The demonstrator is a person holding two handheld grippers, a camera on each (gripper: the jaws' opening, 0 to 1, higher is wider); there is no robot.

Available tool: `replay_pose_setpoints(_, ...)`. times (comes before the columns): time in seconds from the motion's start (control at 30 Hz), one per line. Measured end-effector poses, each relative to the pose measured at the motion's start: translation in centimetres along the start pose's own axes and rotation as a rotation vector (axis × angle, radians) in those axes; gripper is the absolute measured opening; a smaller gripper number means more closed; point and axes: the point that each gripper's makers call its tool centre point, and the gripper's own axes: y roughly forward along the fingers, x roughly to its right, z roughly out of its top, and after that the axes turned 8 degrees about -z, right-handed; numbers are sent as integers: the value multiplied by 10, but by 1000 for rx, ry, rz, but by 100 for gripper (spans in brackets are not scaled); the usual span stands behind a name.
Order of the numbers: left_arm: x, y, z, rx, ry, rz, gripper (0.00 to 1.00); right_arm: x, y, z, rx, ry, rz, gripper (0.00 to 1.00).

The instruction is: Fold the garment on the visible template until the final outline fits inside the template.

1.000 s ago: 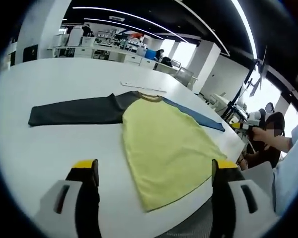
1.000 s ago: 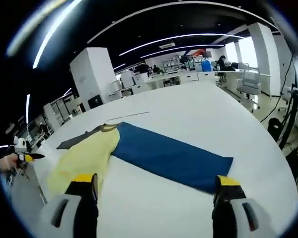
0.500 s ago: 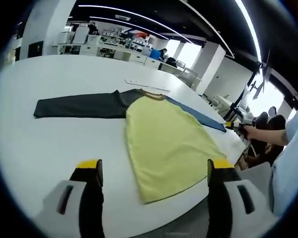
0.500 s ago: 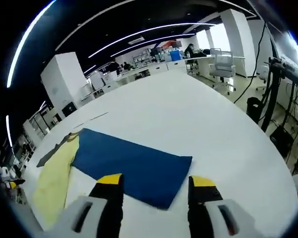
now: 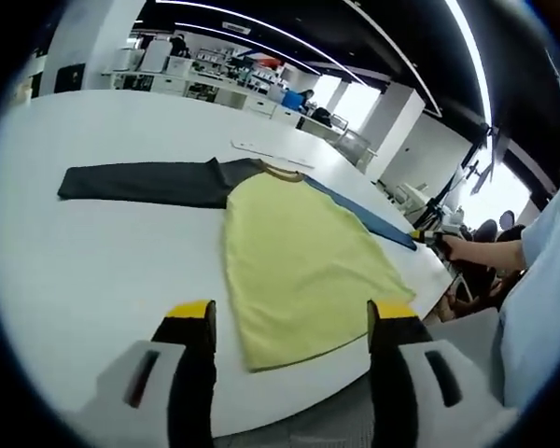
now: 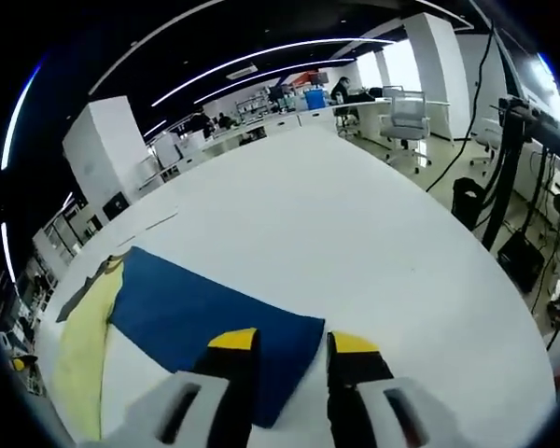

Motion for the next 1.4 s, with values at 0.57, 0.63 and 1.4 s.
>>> replay_pose_setpoints(0.57, 8, 1, -1, 27, -46, -23, 56, 36, 21, 22, -1, 2, -12, 0)
replay_pose_setpoints(0.63, 7, 2, 4, 30, -48, -27, 57, 37, 21, 31, 13, 1, -18, 0)
replay_pose_setpoints(1.4, 18, 29, 34, 57, -33, -92, 63, -10, -16, 37, 29, -24, -23, 0)
